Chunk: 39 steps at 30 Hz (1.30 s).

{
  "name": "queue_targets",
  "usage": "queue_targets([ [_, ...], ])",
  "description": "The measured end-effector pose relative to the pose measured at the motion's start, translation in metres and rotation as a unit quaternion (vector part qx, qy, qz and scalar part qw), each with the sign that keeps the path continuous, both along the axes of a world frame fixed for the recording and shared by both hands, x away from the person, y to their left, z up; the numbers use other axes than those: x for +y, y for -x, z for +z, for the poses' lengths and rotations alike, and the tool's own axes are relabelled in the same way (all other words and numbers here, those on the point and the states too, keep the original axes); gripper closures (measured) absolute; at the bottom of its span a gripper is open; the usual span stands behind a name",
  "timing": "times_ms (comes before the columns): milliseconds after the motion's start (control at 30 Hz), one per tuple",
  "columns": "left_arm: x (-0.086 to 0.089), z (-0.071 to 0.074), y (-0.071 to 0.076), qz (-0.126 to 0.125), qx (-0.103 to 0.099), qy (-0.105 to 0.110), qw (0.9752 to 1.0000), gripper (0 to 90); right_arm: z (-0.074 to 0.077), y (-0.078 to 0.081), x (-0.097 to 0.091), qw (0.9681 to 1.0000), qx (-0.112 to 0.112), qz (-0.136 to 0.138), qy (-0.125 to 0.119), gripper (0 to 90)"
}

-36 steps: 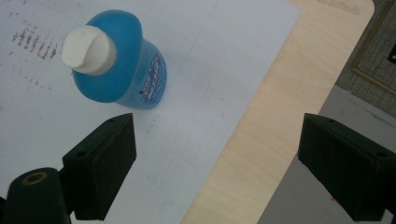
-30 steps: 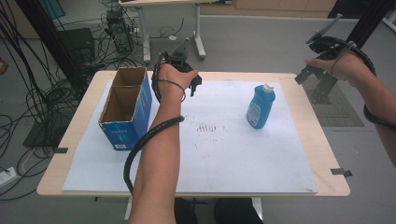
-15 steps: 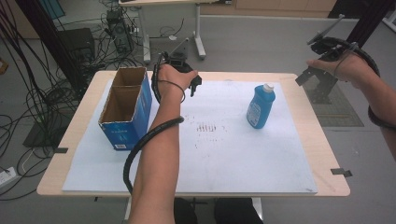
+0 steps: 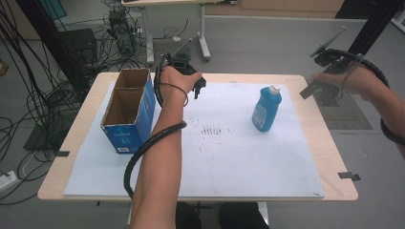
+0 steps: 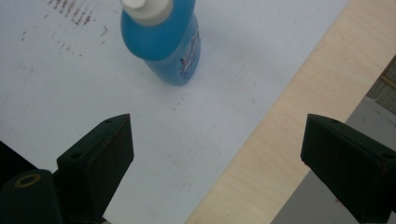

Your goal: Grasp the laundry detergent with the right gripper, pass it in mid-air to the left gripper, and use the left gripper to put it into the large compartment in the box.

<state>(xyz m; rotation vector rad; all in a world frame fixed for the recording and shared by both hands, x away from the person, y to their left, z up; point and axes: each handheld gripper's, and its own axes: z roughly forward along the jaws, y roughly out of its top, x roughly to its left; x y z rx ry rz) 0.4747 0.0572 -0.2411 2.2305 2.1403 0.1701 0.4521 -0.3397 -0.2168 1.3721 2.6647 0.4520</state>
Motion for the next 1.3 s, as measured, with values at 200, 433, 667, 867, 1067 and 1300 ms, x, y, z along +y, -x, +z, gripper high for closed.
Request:
queue_targets([
  [200, 0.002, 0.000, 0.003, -0.001, 0.000, 0.002, 1.0000, 5.4, -0.015, 0.012, 0.006, 0.9998, -0.004, 0.015, -0.013, 8.3],
  [433, 0.005, -0.001, 0.007, 0.000, 0.000, 0.003, 1.0000, 5.4, -0.041, 0.022, 0.016, 0.9992, -0.009, 0.021, -0.034, 6.6],
  [667, 0.008, -0.002, 0.010, -0.001, 0.000, 0.005, 1.0000, 5.3, -0.065, 0.027, 0.027, 0.9983, -0.035, 0.018, -0.043, 5.7],
  [867, 0.009, -0.004, 0.012, -0.003, -0.001, 0.006, 1.0000, 5.3, -0.084, 0.032, 0.032, 0.9959, -0.067, 0.004, -0.061, 5.2],
  [1067, 0.010, -0.007, 0.014, -0.006, 0.002, 0.007, 1.0000, 5.3, -0.106, 0.037, 0.038, 0.9907, -0.114, -0.007, -0.074, 4.4],
  [1300, 0.015, -0.008, 0.016, -0.006, 0.002, 0.005, 1.0000, 5.3, -0.130, 0.041, 0.048, 0.9814, -0.175, -0.020, -0.076, 4.2],
])
